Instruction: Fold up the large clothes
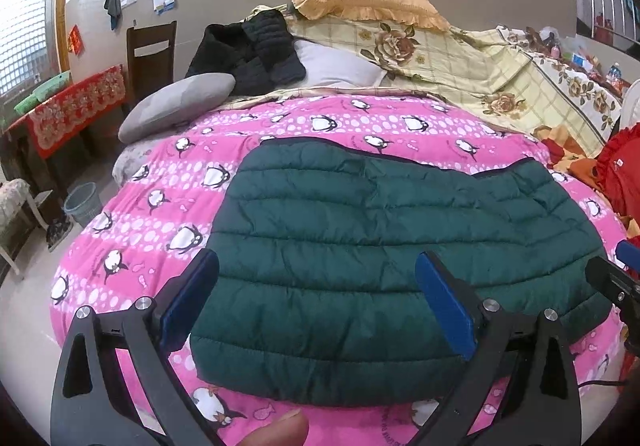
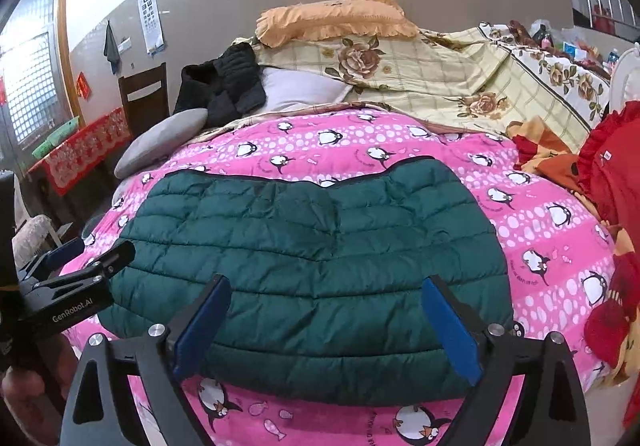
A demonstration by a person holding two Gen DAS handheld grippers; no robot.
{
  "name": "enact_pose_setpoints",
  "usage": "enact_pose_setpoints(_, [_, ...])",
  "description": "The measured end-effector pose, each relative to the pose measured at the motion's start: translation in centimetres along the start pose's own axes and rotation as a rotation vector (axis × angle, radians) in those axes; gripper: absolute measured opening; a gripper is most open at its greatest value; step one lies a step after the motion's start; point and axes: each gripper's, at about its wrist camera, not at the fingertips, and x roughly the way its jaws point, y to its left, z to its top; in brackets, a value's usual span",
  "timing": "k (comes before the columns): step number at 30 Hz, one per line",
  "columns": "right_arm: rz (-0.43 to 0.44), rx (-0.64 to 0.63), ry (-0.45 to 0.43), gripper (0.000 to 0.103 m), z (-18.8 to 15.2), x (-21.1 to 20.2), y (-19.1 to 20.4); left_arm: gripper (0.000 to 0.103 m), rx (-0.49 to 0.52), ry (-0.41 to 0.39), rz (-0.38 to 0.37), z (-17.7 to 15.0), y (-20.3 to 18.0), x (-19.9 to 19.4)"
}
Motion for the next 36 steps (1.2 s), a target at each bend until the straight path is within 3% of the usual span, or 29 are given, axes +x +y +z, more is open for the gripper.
enact_pose_setpoints(36, [0.008, -0.052, -0.008, 0.095, 0.3, -0.7, 1.8, 0.099, 0.001, 0.002, -0.047, 0.0, -1.2, -1.4])
